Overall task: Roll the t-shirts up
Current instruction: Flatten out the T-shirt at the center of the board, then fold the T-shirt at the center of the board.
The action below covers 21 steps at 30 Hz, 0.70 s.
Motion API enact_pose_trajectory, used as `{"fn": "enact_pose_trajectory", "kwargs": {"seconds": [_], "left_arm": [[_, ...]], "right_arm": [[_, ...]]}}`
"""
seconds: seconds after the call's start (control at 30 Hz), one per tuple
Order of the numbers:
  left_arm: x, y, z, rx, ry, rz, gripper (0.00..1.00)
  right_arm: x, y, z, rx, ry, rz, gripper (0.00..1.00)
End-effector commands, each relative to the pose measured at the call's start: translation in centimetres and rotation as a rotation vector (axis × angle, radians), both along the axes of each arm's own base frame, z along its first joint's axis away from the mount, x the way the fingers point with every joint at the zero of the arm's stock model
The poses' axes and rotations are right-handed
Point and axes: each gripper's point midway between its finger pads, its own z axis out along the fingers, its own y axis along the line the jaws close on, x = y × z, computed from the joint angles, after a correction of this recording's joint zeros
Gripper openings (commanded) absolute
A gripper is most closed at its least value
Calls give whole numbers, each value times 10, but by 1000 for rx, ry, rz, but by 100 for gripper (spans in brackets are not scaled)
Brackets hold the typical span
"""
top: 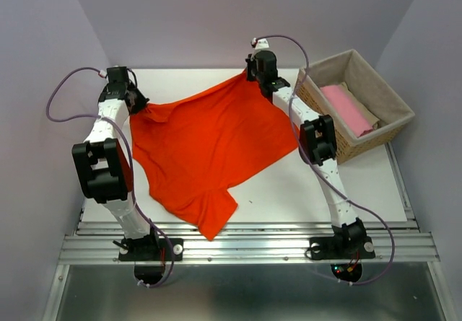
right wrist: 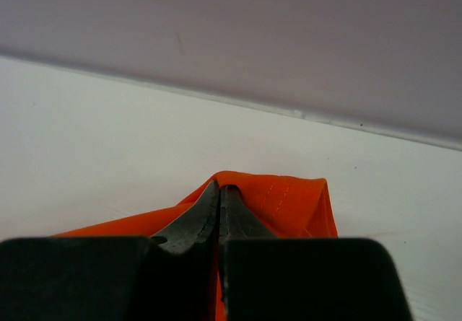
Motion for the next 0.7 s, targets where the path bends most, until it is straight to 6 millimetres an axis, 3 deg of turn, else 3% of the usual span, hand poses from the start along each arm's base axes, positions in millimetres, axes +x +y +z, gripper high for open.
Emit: {"fn": "enact_pose_trajectory", "kwargs": {"seconds": [0.0,0.27,0.5,0.67], "left_arm": [[18,13,31,14,-85,56,0],[17,15,33,33,-96,61,0],[41,13,23,6,-87,41,0],[43,1,18,-20,-71,16,0]], "right_arm": [[18,-15,77,146,-189,-18,1],[28,-29,73,219,-192,-22,1],[37,-30,64,259,-210,-15,1],[41,-39,54,281,-189,-26,1]]}}
